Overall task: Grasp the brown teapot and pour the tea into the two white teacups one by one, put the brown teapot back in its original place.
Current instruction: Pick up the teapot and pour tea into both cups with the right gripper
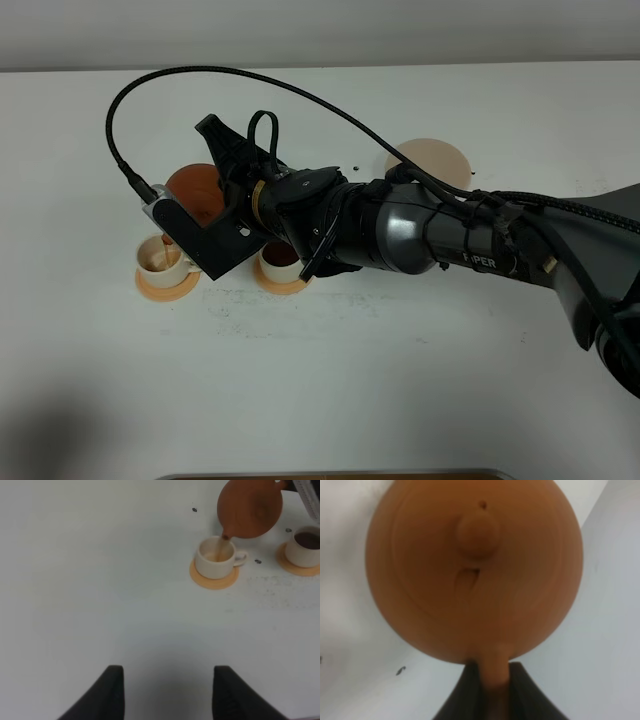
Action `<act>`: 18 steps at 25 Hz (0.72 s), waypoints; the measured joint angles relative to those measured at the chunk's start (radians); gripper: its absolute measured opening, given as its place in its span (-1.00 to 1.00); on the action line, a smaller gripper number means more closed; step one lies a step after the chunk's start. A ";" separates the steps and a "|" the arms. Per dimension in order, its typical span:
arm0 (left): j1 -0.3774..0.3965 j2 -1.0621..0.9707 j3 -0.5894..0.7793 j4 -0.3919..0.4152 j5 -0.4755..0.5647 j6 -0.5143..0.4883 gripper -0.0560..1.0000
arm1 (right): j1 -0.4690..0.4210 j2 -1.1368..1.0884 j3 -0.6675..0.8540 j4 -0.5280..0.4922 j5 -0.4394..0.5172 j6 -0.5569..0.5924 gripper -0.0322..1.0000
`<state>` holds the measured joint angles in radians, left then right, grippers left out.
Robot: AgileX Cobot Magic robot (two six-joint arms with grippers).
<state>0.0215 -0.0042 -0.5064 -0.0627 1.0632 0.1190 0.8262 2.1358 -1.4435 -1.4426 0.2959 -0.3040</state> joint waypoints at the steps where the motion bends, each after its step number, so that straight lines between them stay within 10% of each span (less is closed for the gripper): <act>1: 0.000 0.000 0.000 0.000 0.000 0.000 -0.08 | 0.000 0.000 0.000 -0.006 0.000 0.000 -0.71; 18: 0.000 0.000 0.000 0.000 0.000 0.000 -0.08 | 0.004 0.001 0.000 -0.044 -0.001 0.000 -0.71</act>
<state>0.0215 -0.0042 -0.5064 -0.0627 1.0632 0.1190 0.8303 2.1367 -1.4435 -1.4867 0.2951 -0.3042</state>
